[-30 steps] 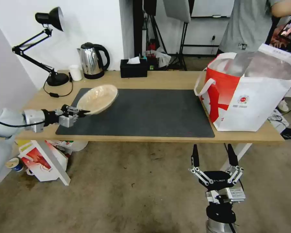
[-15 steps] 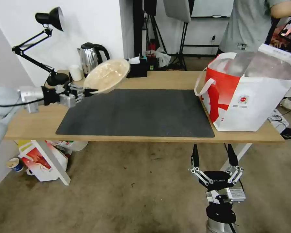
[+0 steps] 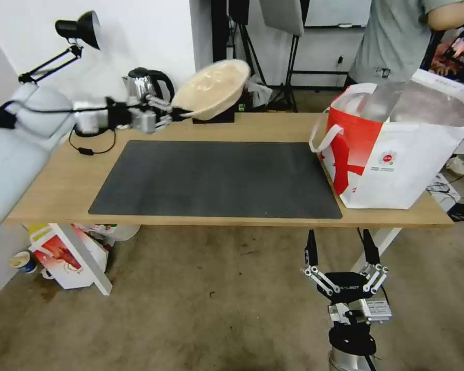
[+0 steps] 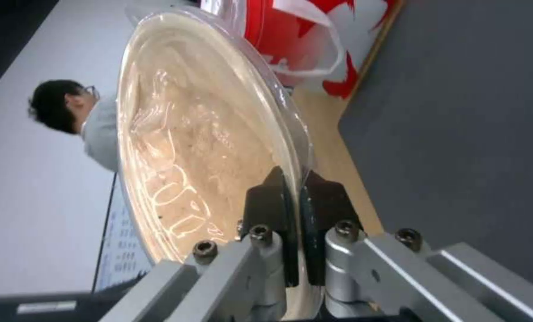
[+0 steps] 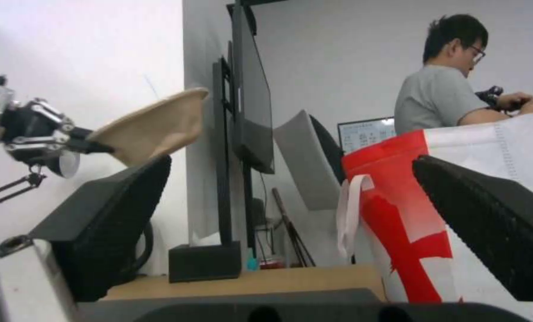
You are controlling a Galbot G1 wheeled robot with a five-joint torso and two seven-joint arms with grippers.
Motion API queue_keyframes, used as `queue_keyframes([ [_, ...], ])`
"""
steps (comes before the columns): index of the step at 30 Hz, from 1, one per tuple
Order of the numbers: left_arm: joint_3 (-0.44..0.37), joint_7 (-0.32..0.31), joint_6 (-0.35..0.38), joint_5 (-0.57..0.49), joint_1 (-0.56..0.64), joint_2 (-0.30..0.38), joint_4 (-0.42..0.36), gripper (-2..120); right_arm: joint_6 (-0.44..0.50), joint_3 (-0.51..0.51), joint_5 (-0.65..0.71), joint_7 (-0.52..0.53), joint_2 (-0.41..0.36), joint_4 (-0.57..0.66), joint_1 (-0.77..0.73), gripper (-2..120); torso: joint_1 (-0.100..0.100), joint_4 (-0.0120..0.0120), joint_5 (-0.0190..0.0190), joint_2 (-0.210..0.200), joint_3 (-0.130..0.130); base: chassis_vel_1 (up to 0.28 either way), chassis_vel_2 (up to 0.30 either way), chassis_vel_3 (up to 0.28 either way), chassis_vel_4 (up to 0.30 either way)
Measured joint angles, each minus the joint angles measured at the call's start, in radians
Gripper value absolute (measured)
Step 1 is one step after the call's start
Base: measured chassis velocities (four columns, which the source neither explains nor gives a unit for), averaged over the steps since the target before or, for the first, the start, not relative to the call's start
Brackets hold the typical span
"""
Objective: Pick up the trash from the table and place it into the takeout bag.
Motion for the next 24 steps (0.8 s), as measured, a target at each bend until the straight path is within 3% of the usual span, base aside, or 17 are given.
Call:
queue_keyframes([
  [4, 0.071, 0.015, 0.012, -0.036, -0.066, -0.049, 0.035, 1, 0.0, 0.0, 0.0, 0.0, 0.0, 0.0, 0.0, 100, 0.0, 0.0, 0.0, 0.0, 0.0, 0.0, 0.0, 0.0, 0.0],
  [13, 0.151, 0.041, 0.028, -0.076, -0.137, -0.146, 0.115, 1, 0.0, 0.0, 0.0, 0.0, 0.0, 0.0, 0.0, 100, 0.0, -0.0001, 0.0001, 0.0, 0.0, 0.0, 0.0, 0.0, 0.0],
  [24, 0.246, 0.053, 0.031, -0.076, -0.248, -0.336, 0.246, 1, 0.0, 0.0, 0.0, 0.0, 0.0, 0.0, 0.0, 100, 0.0, -0.0001, 0.0002, 0.0, 0.0, 0.0, 0.0, 0.0, 0.0],
])
